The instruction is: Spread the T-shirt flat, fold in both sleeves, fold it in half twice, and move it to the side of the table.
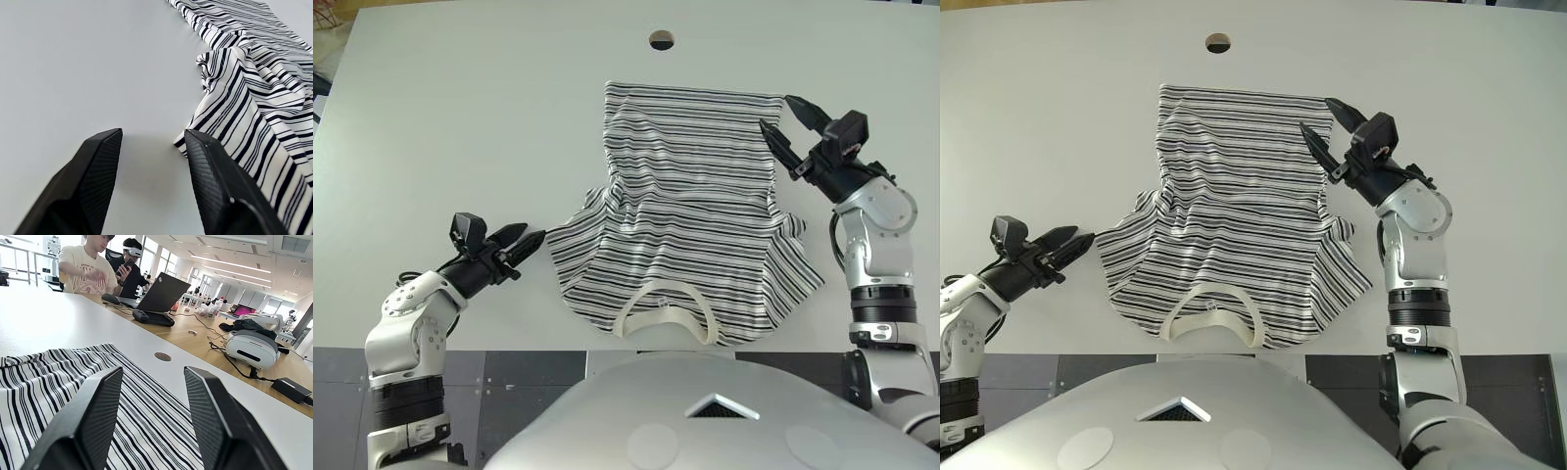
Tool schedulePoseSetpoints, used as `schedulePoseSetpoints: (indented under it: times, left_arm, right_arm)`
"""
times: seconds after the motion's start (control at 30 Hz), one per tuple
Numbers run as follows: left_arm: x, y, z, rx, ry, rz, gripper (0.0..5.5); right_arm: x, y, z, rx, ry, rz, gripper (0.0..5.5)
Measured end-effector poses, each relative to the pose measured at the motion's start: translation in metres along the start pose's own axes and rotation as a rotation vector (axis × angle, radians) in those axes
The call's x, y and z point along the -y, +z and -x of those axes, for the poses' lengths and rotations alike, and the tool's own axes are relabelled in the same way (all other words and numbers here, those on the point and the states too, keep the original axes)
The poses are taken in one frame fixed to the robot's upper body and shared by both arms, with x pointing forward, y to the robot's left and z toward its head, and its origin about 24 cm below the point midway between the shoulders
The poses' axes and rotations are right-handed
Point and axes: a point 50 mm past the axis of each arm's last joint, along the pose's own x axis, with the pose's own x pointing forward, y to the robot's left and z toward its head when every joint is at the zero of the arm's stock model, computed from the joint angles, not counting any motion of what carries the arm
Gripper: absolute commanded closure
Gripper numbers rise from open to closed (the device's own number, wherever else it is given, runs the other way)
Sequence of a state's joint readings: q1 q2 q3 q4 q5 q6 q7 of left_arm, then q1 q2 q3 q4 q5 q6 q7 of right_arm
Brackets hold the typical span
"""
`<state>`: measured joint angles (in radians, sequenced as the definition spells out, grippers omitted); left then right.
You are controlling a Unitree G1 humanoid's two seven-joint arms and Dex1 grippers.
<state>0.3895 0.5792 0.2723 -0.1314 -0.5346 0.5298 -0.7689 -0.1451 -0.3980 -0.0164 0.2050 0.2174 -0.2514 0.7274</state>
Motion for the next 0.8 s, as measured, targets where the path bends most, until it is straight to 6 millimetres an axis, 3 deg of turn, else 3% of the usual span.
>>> schedulePoseSetpoints:
  times: [0.13, 0.57, 0.8]
  left_arm:
    - [0.003, -0.001, -0.002, -0.013, -0.024, 0.026, 3.14]
    - [0.014, -0.006, -0.011, -0.039, -0.089, 0.040, 5.29]
    - [0.014, -0.006, -0.010, -0.045, -0.104, 0.038, 5.36]
  right_arm:
    - [-0.001, 0.000, -0.001, 0.001, 0.001, 0.002, 3.16]
    - [0.000, -0.002, -0.002, -0.011, -0.006, 0.009, 3.16]
    - [0.001, -0.001, -0.005, -0.006, -0.005, 0.013, 3.16]
